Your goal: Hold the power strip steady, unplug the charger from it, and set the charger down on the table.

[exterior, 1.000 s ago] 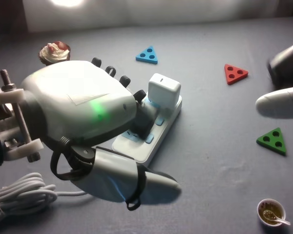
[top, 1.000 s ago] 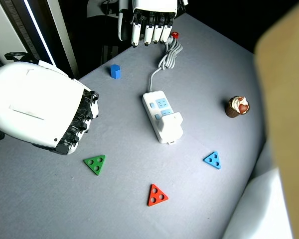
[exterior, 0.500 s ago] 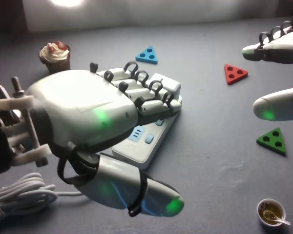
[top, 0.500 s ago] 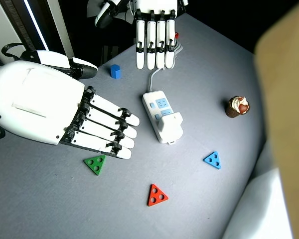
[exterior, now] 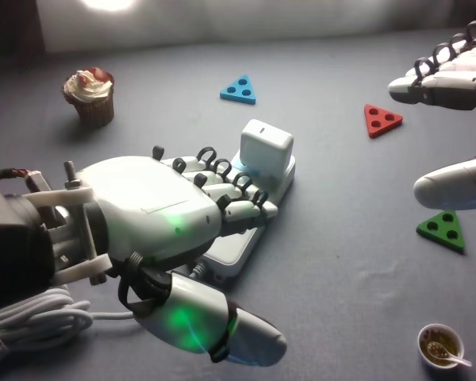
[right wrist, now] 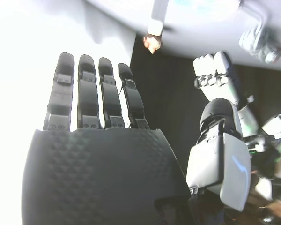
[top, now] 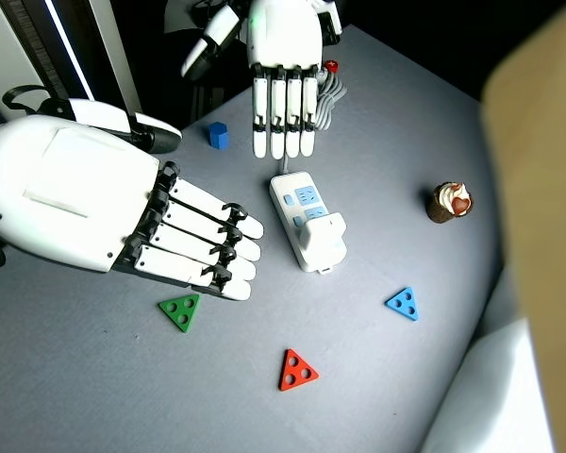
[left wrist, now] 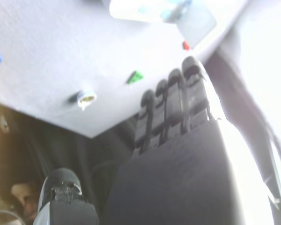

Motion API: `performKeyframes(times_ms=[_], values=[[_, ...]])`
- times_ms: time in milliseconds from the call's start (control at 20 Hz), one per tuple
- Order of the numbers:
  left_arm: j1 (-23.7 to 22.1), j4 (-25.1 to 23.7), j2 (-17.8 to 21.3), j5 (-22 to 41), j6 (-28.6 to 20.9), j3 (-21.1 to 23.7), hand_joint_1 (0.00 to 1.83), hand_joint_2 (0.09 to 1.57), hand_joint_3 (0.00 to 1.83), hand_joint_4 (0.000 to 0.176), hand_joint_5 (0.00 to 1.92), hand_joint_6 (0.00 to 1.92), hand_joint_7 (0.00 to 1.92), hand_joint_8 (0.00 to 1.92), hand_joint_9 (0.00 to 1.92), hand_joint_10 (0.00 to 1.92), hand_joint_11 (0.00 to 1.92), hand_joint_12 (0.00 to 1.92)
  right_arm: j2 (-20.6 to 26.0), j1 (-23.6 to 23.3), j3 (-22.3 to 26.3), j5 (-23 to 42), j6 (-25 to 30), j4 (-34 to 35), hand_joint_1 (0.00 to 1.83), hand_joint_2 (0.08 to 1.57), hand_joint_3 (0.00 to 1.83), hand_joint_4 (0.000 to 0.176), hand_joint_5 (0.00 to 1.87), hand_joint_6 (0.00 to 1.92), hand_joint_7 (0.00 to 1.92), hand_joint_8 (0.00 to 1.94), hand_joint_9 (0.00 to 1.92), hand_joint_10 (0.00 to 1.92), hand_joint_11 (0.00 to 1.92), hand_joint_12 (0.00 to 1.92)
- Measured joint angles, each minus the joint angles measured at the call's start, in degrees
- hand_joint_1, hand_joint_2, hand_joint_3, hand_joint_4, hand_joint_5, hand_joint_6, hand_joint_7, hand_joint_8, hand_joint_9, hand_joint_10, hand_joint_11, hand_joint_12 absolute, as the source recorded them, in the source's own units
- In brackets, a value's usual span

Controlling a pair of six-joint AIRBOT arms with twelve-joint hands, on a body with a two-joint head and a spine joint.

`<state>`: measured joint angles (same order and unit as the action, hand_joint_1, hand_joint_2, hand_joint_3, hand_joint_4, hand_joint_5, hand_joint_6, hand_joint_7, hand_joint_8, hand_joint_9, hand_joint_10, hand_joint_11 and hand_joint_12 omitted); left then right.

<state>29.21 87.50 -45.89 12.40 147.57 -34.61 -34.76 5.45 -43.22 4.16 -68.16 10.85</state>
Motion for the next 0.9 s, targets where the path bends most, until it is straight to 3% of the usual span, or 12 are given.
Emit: performKeyframes(times_ms=[550, 700, 800, 850, 900], values=[[5.2, -0.6, -5.4, -1.8, 0.0, -5.0, 0.00, 0.90, 0.00, 0.000, 0.11, 0.00, 0.10, 0.00, 0.09, 0.00, 0.03, 0.18, -0.5, -0.3, 0.0, -4.6, 0.0, 0.0, 0.13, 1.02, 0.00, 0.000, 0.13, 0.01, 0.17, 0.01, 0.17, 0.01, 0.04, 0.25], [5.3, -1.6, -6.6, -2.5, 0.0, -6.6, 0.00, 0.91, 0.00, 0.000, 0.11, 0.00, 0.11, 0.00, 0.09, 0.00, 0.03, 0.17, -0.5, -0.5, -0.3, -5.4, 0.0, 0.0, 0.30, 1.05, 0.01, 0.000, 0.12, 0.00, 0.17, 0.00, 0.17, 0.00, 0.03, 0.26], [5.3, -1.6, -7.2, -2.6, 0.0, -7.4, 0.00, 0.90, 0.00, 0.000, 0.11, 0.00, 0.11, 0.00, 0.09, 0.00, 0.04, 0.17, -0.5, -0.5, -0.5, -5.7, 0.0, 0.0, 0.47, 1.06, 0.00, 0.000, 0.14, 0.00, 0.21, 0.00, 0.21, 0.00, 0.02, 0.43], [5.3, -1.8, -7.8, -2.8, 0.0, -8.2, 0.00, 0.90, 0.00, 0.000, 0.12, 0.01, 0.12, 0.01, 0.09, 0.00, 0.04, 0.17, -0.5, -0.5, -0.5, -5.6, 0.0, 0.0, 0.67, 1.03, 0.00, 0.000, 0.16, 0.00, 0.22, 0.00, 0.22, 0.00, 0.00, 0.52], [5.3, -2.0, -8.1, -3.0, 0.0, -8.5, 0.00, 0.90, 0.00, 0.000, 0.12, 0.01, 0.12, 0.01, 0.09, 0.00, 0.04, 0.17, -0.5, -0.8, -0.5, -5.8, 2.6, -2.0, 0.67, 1.03, 0.00, 0.000, 0.16, 0.00, 0.22, 0.00, 0.22, 0.00, 0.00, 0.52]])
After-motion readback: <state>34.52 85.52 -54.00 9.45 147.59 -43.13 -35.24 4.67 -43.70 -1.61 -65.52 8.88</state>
